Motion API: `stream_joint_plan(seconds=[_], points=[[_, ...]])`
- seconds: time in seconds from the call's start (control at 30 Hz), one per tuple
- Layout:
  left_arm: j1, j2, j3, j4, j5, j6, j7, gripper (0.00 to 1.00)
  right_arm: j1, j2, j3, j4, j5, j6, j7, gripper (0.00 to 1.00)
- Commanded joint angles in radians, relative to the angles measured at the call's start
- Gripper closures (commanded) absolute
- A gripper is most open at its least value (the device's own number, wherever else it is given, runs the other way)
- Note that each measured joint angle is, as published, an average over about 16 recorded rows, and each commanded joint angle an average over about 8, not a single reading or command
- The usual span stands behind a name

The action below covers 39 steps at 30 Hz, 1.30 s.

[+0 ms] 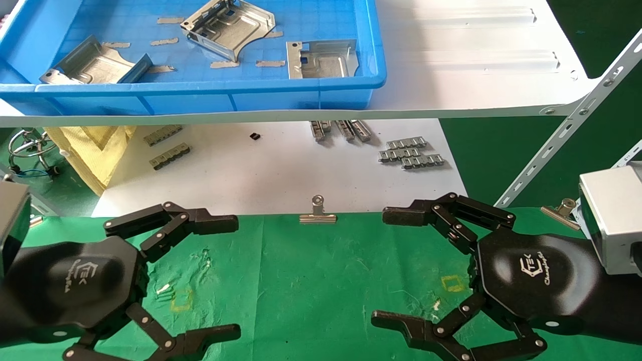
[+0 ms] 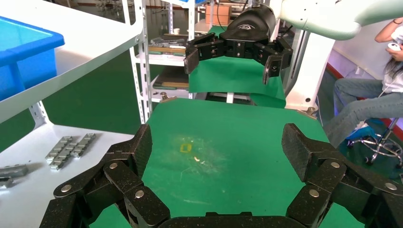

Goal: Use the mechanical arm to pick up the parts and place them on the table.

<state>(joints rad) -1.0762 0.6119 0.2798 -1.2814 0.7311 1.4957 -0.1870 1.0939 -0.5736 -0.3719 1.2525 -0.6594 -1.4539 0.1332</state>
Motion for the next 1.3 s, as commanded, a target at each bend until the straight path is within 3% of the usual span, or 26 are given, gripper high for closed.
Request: stream_joint_plan(seconds=[0.03, 1.3], points=[[0.0, 0.0, 0.0, 0.0, 0.0, 0.0, 0.0, 0.0, 0.0, 0.0, 0.0, 0.0, 0.0, 0.0, 0.0, 0.0], [0.0, 0.0, 0.0, 0.0, 0.0, 0.0, 0.0, 0.0, 0.0, 0.0, 0.0, 0.0, 0.0, 0.0, 0.0, 0.0]])
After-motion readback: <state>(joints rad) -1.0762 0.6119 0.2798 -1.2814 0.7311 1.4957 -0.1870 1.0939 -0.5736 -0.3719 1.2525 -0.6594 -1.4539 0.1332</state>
